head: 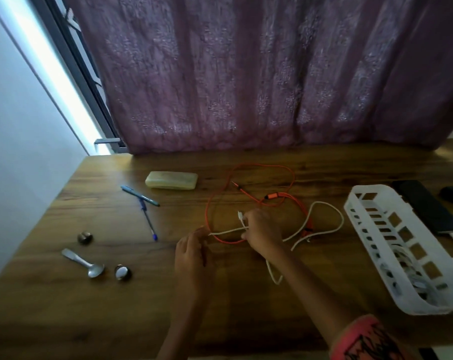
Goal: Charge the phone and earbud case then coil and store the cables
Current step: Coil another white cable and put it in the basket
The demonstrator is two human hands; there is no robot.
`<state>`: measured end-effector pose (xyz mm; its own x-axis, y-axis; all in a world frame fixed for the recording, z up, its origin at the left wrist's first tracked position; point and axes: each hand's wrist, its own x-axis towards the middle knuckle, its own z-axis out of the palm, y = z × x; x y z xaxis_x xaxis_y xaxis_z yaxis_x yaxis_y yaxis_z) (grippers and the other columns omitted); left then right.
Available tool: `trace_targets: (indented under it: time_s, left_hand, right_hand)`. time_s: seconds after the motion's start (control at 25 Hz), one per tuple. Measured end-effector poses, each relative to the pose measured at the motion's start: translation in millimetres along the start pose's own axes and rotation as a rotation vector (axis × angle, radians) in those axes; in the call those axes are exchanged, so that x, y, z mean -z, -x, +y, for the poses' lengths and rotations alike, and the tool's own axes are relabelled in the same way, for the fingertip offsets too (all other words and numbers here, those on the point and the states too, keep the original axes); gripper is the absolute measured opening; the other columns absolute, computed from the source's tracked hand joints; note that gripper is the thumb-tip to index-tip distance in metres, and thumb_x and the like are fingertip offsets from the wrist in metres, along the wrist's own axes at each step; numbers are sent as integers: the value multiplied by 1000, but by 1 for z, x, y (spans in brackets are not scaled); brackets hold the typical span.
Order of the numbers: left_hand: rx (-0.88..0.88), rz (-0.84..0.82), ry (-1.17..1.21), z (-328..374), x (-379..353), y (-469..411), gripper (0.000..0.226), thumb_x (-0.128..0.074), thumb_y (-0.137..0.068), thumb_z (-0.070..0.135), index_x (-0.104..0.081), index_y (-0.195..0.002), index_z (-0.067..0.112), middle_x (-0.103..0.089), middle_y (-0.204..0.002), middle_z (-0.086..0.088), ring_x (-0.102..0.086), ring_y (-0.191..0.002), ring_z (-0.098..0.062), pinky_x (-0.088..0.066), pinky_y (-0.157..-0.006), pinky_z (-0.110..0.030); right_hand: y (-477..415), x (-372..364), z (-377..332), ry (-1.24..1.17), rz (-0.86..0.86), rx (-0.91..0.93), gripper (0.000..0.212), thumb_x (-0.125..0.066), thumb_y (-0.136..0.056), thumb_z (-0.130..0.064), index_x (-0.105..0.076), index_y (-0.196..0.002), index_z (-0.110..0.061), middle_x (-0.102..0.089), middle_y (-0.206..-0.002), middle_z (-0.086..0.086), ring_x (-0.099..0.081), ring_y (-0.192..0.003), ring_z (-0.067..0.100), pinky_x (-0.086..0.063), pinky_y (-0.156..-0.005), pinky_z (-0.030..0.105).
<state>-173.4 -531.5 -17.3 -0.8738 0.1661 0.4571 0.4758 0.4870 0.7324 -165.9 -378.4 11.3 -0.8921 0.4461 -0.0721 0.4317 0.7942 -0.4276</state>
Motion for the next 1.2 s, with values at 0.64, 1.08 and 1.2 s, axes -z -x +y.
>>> trace_targets:
  time_s: [0.64, 1.08, 1.2]
  left_hand:
    - [393, -734, 396, 35, 21, -77, 41, -39, -97, 36, -63, -92, 4, -63, -79, -10, -59, -70, -17, -47, -63, -31]
    - [422, -888, 1346, 143, 59, -144, 24, -38, -93, 6, -60, -102, 0, -72, -100, -11, -70, -93, -18, -56, -80, -26]
    - [375, -768, 1457, 163, 58, -156, 21, -35, -95, 4, -56, -98, 1, -67, -113, -15, -64, -107, -23, -52, -90, -33]
  right_hand:
    - [2, 74, -7, -343, 605, 206, 17, -60, -82, 4, -72, -84, -8, -68, -87, 2, -60, -89, 22, -45, -80, 22]
    - [1, 130, -19, -299, 779, 180, 22, -54, -92, -30, -68, -106, -20, -71, -97, 1, -64, -88, 19, -51, -76, 36]
    - [9, 119, -33, -212, 679, 241, 30, -49, -94, -34, -60, -120, -26, -69, -107, -1, -63, -98, 20, -50, -78, 33]
